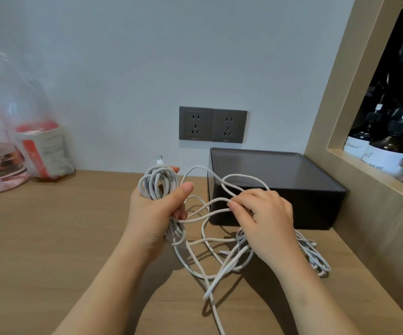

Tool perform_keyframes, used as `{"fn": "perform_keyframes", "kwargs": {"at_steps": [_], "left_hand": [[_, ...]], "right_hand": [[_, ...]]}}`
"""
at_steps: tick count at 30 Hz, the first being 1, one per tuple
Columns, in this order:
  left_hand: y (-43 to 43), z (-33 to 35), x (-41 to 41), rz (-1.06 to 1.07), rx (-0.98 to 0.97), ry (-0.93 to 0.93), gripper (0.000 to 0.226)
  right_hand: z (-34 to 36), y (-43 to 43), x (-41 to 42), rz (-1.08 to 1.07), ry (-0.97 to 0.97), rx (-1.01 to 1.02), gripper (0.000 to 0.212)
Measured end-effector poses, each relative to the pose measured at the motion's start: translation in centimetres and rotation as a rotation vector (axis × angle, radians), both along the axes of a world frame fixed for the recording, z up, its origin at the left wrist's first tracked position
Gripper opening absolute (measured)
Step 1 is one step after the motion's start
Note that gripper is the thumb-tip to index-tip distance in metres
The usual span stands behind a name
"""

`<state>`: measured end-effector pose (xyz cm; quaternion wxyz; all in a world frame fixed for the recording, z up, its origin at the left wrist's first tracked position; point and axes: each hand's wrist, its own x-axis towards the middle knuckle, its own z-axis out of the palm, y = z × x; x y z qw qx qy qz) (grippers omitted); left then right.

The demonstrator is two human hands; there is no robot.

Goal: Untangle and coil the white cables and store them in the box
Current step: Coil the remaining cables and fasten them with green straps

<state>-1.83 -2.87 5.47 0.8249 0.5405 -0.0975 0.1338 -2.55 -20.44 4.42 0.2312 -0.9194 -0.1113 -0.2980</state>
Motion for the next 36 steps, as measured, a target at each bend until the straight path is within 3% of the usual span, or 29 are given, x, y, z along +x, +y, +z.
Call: {"fn": "perform_keyframes", "kwargs": {"at_steps": [3,7,11,15,19,23,27,29,31,33,36], "left_hand": [[-0.1,0.2,-0.5,0.018,0.092,-0.037,0.04],[0.3,0.3,-0.9,0.201,0.506,-0.195,0.036],[0.3,-0.4,-0.6,0.323,0.687,-0.343,0.039],[-0.1,-1.2,-0.4,0.309,0.922,-0.516,0.034],[-0.6,-1.8,-0.3,0.28,1.268,-0.705,0.031],[-0.7,-2.7,0.7,0.288,1.564,-0.629,0.043],[-0.7,-2.3,0.8,0.262,1.472,-0.354,0.034],[-0.5,-2.3,1.0,0.233,1.393,-0.253,0.028],[-0.6,-2.1,1.1,0.158,1.358,-0.186,0.007],[-0.9,-1.9,1.0,0.076,1.319,-0.105,0.017],[-1.0,-1.8,0.5,0.099,1.328,-0.193,0.031]], "right_hand": [[0.1,-0.2,0.3,0.015,0.011,0.179,0.016],[0.8,0.0,-0.2,0.058,0.11,0.386,0.013],[1.3,0.4,-0.6,0.145,0.207,0.572,0.017],[1.4,0.6,-0.8,0.206,0.315,0.769,0.025],[1.4,0.2,-0.6,0.104,0.187,0.715,0.024],[1.9,0.2,-1.1,0.142,0.012,0.694,0.017],[2.5,1.0,-2.4,0.513,0.044,0.655,0.014],[2.2,1.7,-2.6,0.606,0.136,0.524,0.011],[1.4,2.3,-2.4,0.597,0.2,0.322,0.017],[1.0,2.6,-2.2,0.57,0.197,0.18,0.029],[1.0,2.3,-2.3,0.562,0.126,0.237,0.03]]}}
